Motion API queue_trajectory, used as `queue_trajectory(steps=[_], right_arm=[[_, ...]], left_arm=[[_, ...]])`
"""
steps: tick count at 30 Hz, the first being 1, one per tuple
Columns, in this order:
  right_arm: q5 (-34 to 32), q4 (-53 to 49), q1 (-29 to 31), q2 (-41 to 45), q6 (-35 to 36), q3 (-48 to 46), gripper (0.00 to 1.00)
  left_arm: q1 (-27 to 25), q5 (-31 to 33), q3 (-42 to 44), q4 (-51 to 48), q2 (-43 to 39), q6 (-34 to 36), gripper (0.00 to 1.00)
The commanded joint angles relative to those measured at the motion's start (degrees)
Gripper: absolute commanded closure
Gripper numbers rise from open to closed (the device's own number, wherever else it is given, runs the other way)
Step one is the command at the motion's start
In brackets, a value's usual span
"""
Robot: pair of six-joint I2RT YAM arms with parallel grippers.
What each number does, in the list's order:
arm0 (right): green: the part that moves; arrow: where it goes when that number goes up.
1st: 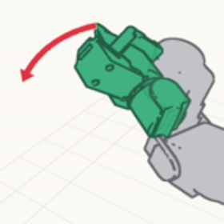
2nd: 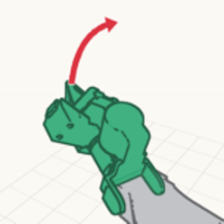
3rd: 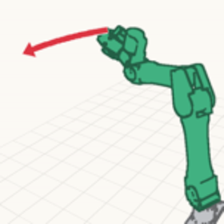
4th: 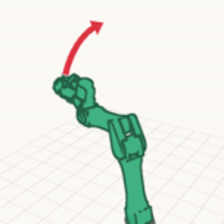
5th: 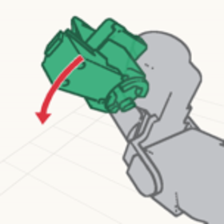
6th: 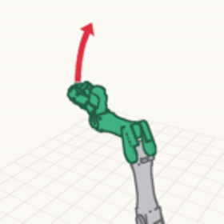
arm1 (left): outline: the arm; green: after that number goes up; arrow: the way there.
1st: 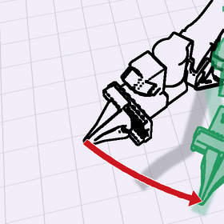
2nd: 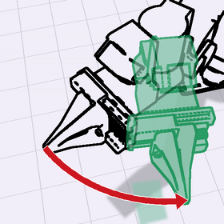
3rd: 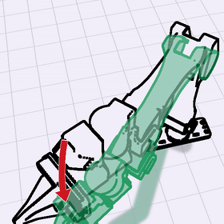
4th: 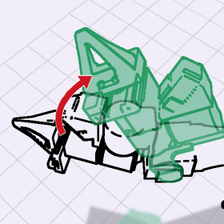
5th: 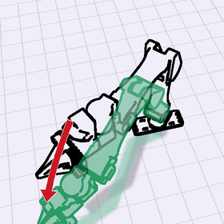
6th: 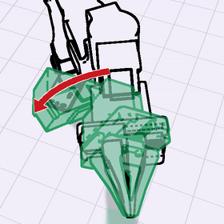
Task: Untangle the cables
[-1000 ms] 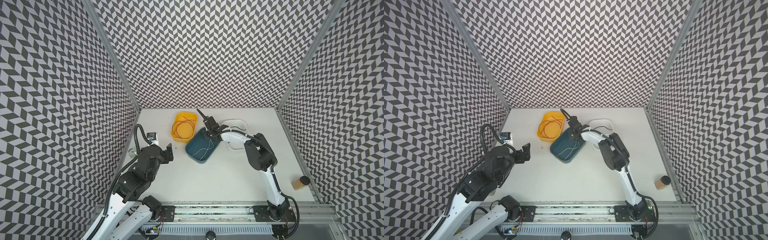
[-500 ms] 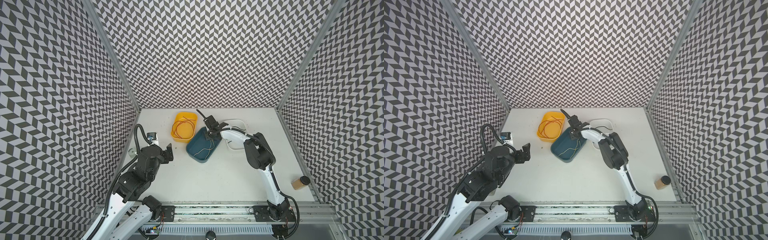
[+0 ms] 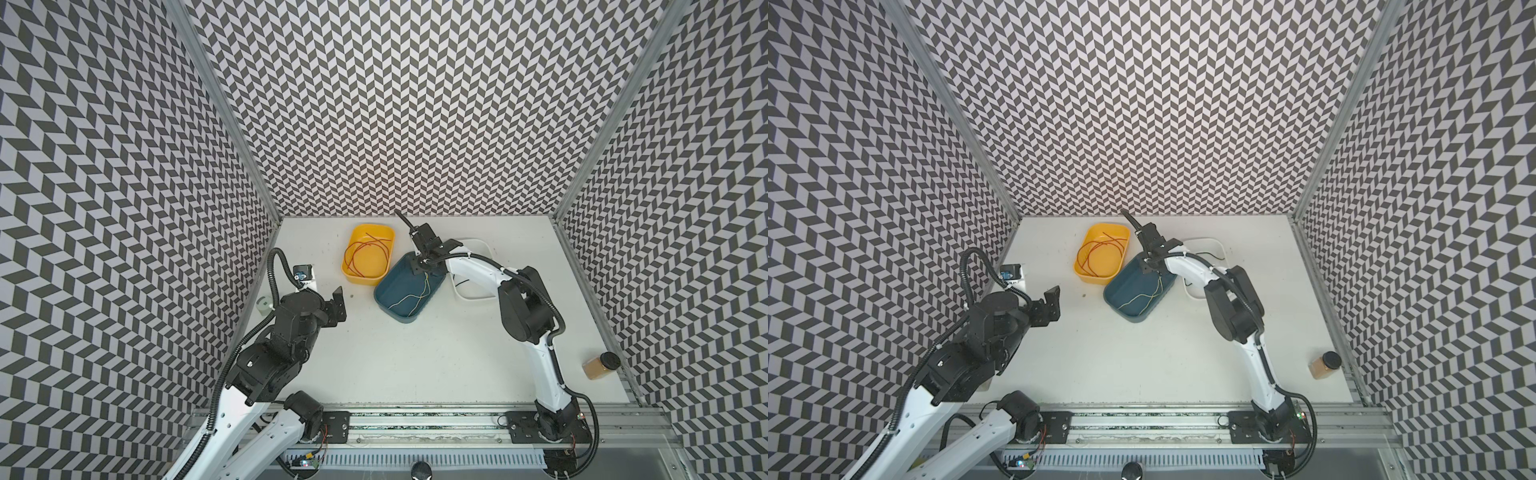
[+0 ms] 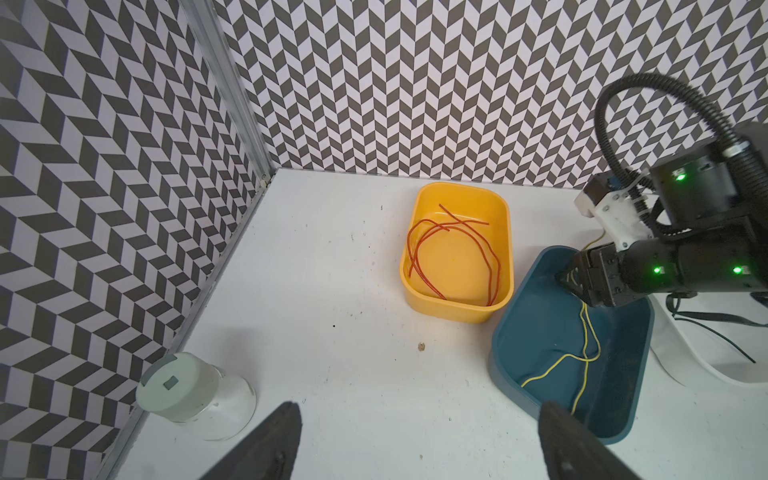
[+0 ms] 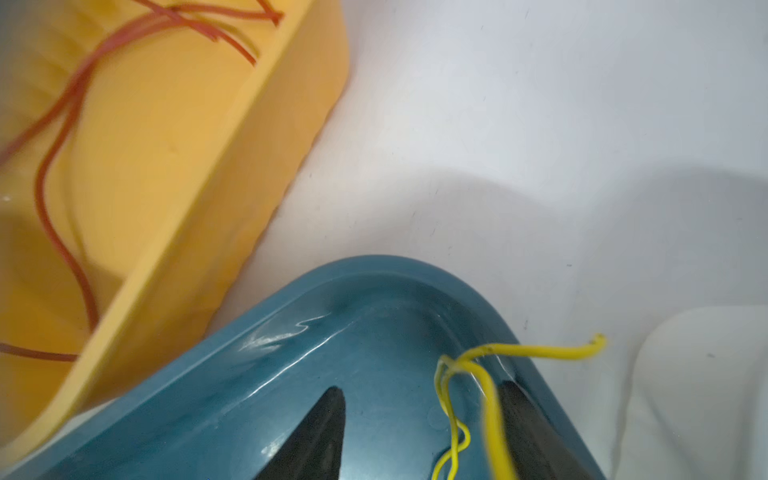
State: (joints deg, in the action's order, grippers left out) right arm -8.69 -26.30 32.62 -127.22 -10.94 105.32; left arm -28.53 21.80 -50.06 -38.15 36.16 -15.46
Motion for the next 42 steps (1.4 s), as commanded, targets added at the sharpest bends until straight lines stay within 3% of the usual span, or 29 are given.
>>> queue_trajectory(steps=[1, 12, 16, 20, 25, 31, 34, 38, 42], right_arm=[[-2.47, -1.15, 0.07, 3.44, 0.96, 1.07, 0.39], [-1.9, -5.41, 0.33, 6.84, 1.23, 2.62, 0.34], [1.68, -7.89, 0.55, 11.71, -0.56, 1.85, 0.34], [8.24, -7.01, 1.74, 19.53, -4.97, -5.6, 0.34], [6.83, -6.09, 5.83, 31.69, -5.98, -17.9, 0.34], [-1.32, -2.63, 7.11, 55.67, -3.2, -34.91, 0.28], [-8.58, -5.03, 6.99, 67.52, -1.56, -40.4, 0.0], [-19.04, -7.5, 5.87, 78.06, -0.08, -46.28, 0.0], [-33.0, -3.41, 2.67, 85.1, 1.39, -54.26, 0.0]], left_arm=[[0.33, 0.17, 0.79, 0.35, -0.13, -0.44, 0.1], [0.32, -0.18, 0.84, 0.36, 0.45, -0.44, 0.09], [0.37, -0.4, 0.84, 0.18, 0.67, -0.55, 0.1], [0.23, -0.96, 1.02, -0.25, 0.41, -0.94, 0.09], [0.16, -2.27, 1.18, -0.21, 0.9, -1.36, 0.09], [-0.03, 1.36, 1.87, 0.3, 0.65, -3.0, 0.04], [-0.03, 4.7, 3.06, 1.4, 0.05, -4.94, 0.0], [0.27, 9.42, 3.64, 2.72, 1.2, -6.86, 0.0], [2.46, 14.0, 5.75, 6.75, 2.9, -8.17, 0.0]])
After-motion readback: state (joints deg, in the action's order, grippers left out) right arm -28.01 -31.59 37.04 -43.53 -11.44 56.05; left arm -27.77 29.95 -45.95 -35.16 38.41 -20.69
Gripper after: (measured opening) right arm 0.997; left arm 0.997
